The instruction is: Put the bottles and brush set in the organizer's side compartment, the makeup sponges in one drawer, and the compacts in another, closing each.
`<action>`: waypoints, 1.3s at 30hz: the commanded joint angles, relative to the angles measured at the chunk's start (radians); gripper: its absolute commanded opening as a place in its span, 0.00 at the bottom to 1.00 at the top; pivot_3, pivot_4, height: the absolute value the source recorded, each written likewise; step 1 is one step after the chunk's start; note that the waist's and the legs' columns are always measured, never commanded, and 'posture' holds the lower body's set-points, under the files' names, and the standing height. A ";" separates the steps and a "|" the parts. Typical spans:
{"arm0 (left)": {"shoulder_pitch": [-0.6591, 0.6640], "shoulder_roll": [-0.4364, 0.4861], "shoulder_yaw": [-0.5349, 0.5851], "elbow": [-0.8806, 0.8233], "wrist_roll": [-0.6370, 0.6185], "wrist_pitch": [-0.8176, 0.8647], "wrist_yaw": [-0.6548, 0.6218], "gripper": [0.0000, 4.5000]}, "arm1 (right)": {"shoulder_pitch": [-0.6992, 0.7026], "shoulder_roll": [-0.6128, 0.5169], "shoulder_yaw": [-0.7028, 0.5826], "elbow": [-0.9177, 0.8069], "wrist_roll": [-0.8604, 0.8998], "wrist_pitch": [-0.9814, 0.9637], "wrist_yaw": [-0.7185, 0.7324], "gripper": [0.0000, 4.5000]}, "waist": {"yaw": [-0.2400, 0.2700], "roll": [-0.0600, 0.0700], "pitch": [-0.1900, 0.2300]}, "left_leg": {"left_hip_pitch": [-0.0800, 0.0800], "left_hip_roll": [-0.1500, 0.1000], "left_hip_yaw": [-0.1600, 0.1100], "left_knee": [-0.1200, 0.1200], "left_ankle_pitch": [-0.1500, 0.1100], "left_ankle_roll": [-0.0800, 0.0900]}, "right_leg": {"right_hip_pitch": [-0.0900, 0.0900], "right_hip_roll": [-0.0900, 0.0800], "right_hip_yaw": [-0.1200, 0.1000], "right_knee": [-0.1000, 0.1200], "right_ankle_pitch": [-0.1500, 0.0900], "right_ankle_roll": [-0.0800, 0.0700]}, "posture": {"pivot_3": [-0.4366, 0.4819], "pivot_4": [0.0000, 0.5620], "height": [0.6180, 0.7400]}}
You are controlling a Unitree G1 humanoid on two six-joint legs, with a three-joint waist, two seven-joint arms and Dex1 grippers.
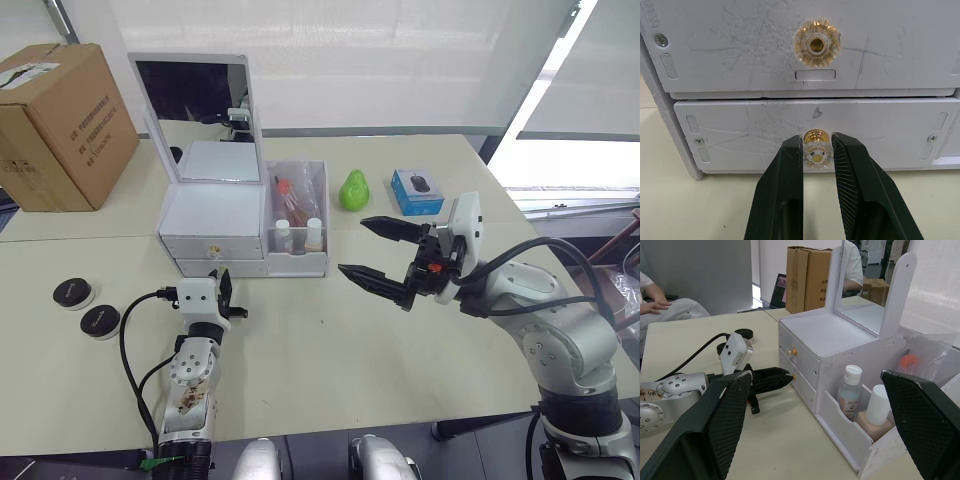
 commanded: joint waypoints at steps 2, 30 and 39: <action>0.002 0.008 -0.013 -0.015 -0.002 -0.004 -0.002 0.12 | -0.011 -0.001 -0.020 -0.041 0.037 0.006 -0.003 1.00 | 0.000 0.000 0.000 | 0.000 0.000 0.000 0.000 0.000 0.000 | 0.000 0.000 0.000 0.000 0.000 0.000 | 0.48 0.27 0.94; 0.548 0.089 -0.074 -0.462 -0.046 0.046 -0.124 0.12 | -0.046 -0.045 0.016 -0.009 0.117 0.009 0.131 1.00 | -0.013 0.005 0.002 | -0.005 0.000 0.001 -0.005 0.000 0.000 | -0.015 -0.002 0.000 -0.002 -0.003 -0.002 | 0.48 0.27 0.94; 0.571 0.096 -0.061 -0.483 -0.052 0.048 -0.125 0.12 | -0.050 -0.036 0.026 0.005 0.103 -0.002 0.136 1.00 | -0.014 0.005 0.001 | -0.008 0.000 0.001 -0.005 0.000 0.000 | -0.017 -0.002 0.000 -0.002 -0.003 -0.002 | 0.48 0.27 0.94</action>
